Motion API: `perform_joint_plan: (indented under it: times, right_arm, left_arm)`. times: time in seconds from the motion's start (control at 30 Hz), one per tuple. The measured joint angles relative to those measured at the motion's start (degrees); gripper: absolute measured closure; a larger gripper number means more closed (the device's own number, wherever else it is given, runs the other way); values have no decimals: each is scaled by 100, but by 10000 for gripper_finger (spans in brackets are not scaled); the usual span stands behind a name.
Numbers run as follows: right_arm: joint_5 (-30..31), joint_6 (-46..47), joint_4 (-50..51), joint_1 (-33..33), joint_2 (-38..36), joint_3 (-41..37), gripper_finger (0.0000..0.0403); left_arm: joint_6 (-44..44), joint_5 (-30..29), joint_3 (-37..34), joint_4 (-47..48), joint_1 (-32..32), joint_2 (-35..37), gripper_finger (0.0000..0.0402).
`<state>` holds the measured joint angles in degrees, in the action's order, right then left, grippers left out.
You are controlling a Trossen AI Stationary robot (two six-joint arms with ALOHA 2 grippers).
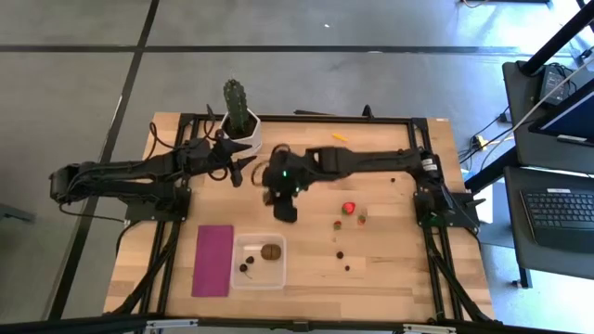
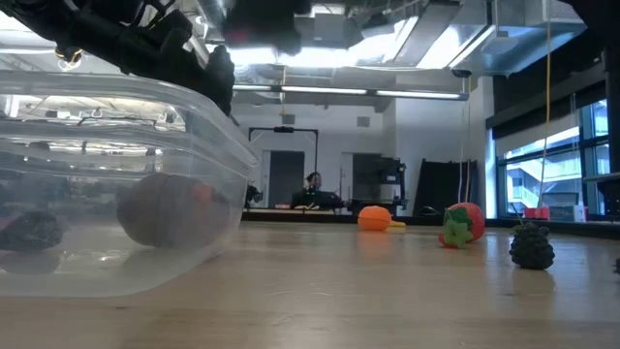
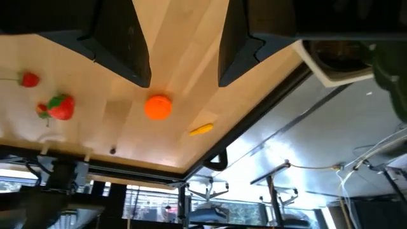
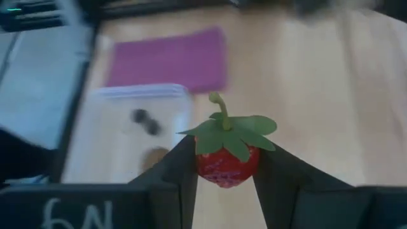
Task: Pick and placing Produce into tupperware
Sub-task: Put the strawberry into the transparent bin
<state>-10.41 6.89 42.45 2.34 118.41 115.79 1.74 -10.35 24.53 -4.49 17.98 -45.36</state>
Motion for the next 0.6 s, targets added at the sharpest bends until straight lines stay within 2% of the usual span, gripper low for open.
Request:
perform_joint_plan:
  times: [0.23,0.47,0.6]
  right_arm:
    - [19,177,-967,555,77,21,277]
    - [13,329,-872,688,467,17,277]
    - [-444,316,-841,696,766,17,277]
  left_arm:
    - [-1,4,0,17,50,0,225]
    - [-92,7,0,127,50,0,225]
    - [-94,2,0,139,50,0,225]
